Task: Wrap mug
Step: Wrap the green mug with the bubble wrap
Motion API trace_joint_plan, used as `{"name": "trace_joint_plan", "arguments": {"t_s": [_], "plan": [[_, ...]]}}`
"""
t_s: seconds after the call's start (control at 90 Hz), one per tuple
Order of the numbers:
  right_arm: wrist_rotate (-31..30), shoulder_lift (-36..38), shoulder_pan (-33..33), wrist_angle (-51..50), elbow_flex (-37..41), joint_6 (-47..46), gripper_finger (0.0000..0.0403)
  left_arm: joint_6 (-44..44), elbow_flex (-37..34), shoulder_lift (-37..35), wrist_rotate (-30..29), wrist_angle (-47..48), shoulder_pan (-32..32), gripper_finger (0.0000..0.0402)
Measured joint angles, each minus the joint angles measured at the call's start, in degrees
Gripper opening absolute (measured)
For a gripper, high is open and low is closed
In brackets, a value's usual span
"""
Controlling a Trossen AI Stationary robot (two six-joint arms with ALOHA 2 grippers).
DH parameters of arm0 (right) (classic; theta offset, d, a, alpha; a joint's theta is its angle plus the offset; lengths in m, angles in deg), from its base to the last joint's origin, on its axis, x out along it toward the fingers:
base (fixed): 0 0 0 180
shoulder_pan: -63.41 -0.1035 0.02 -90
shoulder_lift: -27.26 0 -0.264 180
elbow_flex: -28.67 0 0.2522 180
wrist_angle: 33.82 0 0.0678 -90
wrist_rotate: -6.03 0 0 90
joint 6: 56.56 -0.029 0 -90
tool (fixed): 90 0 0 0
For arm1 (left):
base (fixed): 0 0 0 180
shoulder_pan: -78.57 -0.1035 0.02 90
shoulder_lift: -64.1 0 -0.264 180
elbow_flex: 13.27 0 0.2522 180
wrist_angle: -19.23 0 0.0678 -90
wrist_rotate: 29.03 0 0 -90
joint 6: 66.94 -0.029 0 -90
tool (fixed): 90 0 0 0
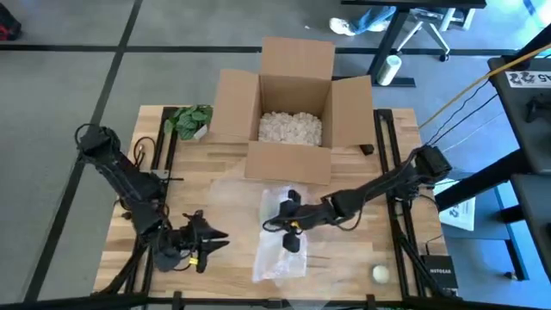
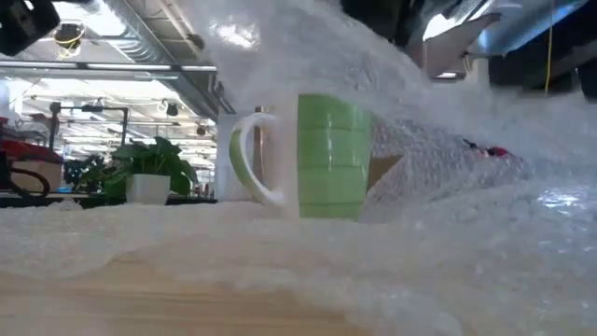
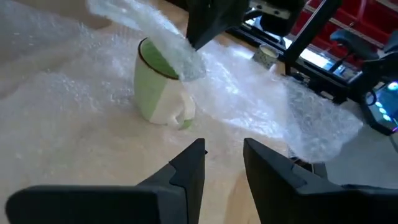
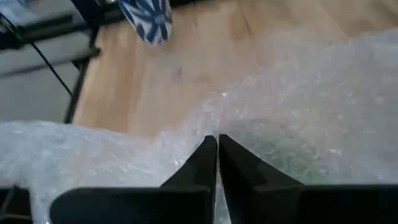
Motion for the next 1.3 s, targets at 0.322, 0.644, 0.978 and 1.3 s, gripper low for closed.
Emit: {"name": "trace_joint_plan", "arguments": {"t_s": [0.322,0.644,0.978,1.3], "plan": [[2.45,0.01,0.91,-6.36,-6.56,5.61,0.0024,0.11,0.00,0.02,-0.77,0.04,0.25,0.0093],[14.35,-3.37,3.39,0.11,-6.25,4.95,0.0122,0.24,0.00,0.04,-0.77,0.10,0.36,0.0093],[13.29,-3.75,3.63,10.19,-6.88,11.65,0.0163,0.25,0.00,0.07,-0.77,0.65,0.62,0.0093],[11.81,-3.69,4.84,4.32,-11.46,13.97,0.0161,0.67,-0.02,0.09,-0.79,1.59,0.62,0.0093]]}}
